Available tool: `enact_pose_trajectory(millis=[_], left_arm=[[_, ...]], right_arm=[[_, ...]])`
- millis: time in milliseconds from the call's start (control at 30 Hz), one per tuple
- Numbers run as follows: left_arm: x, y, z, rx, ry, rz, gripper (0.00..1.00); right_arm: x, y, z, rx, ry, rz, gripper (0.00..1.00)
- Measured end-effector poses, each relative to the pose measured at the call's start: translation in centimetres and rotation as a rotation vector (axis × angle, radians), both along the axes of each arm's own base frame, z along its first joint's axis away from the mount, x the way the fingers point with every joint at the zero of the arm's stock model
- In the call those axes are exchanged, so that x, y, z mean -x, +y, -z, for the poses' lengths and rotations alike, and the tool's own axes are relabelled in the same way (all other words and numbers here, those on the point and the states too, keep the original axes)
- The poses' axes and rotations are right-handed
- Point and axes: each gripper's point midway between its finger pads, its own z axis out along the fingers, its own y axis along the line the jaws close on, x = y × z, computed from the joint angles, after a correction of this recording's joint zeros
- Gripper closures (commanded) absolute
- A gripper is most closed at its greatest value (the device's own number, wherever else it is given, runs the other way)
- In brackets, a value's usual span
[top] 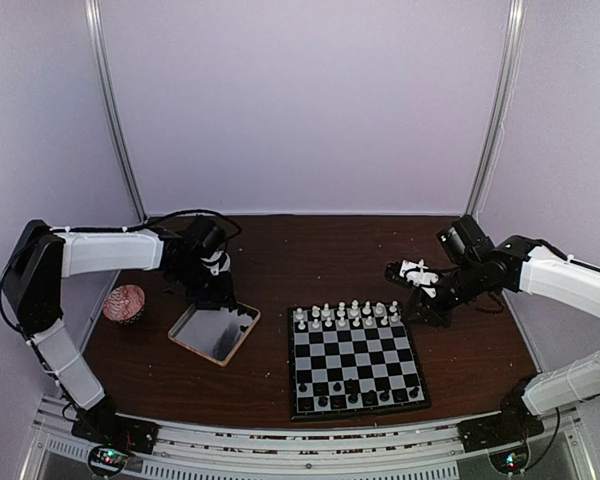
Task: Set up the chess pieces on the board
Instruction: Pick up the pawn from the storage box.
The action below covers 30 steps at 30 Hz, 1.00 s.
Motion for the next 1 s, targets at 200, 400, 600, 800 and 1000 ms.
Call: enact_pose_trajectory(millis=[200,400,600,800,1000], left_arm=[[-1.7,0.1,1.3,-0.073,-0.026,0.027,0.6],[-2.5,0.2,2.4,-0.133,-0.051,0.156,0.62],[-3.8,0.9,2.6,-0.181,-0.075,0.213,0.67],[-4.1,0.9,3.2,-0.202,-0.07,0.269,0.68],[-3.9,0.7,3.4,-0.201,-0.07,0.31,0.74]], right_arm=[[0.0,0.1,0.0,-0.005,0.002,-0.002,0.72],[0.0,0.0,0.1,-0.002,0.004,-0.001,0.72],[-0.1,0.1,0.6,0.007,0.019,-0.001,0.72],[-0.1,0.1,0.9,0.013,0.03,-0.001,0.73],[-0.1,0.1,1.1,0.017,0.036,-0.001,0.73]])
